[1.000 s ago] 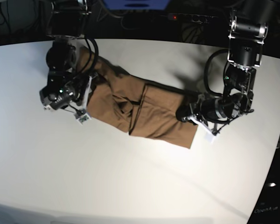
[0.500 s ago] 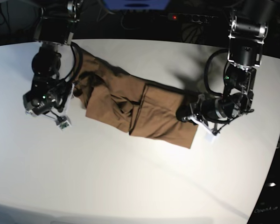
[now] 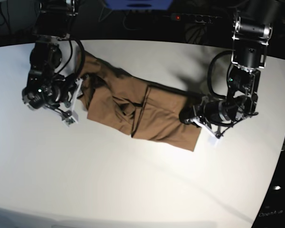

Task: Fold the T-shirt properly
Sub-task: 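Close the right gripper on the strip end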

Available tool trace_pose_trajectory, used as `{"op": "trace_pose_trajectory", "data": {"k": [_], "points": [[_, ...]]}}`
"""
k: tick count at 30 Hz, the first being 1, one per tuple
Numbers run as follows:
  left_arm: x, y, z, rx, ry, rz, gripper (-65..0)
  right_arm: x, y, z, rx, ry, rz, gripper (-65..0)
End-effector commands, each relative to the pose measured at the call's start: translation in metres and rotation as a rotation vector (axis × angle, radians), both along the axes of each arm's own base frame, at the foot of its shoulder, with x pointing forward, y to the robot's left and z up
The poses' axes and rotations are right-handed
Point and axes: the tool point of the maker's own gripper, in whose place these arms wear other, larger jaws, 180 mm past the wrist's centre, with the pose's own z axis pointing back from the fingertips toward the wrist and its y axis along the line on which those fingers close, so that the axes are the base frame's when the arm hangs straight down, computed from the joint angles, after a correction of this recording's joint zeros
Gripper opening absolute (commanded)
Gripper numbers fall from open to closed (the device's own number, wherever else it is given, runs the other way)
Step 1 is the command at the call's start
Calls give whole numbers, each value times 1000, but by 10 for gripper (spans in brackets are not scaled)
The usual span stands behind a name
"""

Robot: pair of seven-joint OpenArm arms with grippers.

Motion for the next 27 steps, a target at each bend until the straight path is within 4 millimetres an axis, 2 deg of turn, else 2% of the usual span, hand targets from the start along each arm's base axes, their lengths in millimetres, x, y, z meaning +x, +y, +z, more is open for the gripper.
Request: {"op": "trace_pose_trajectory", "data": {"k": [1, 6, 16, 21, 27], "points": [[-41, 43, -38, 231, 174, -21, -627, 10, -1, 10, 0, -38, 5, -403], [-40, 43, -38, 231, 172, -21, -627, 3, -14, 7, 3, -27, -50, -403], [-40, 45, -38, 234, 171, -18, -627, -8, -9, -1, 17, 0, -55, -403], [-40, 45, -38, 235, 171, -18, -627, -16, -18, -5, 26, 13, -108, -403], [-40, 45, -38, 235, 171, -18, -627, -17, 0, -7, 70, 17, -110, -403]]}}
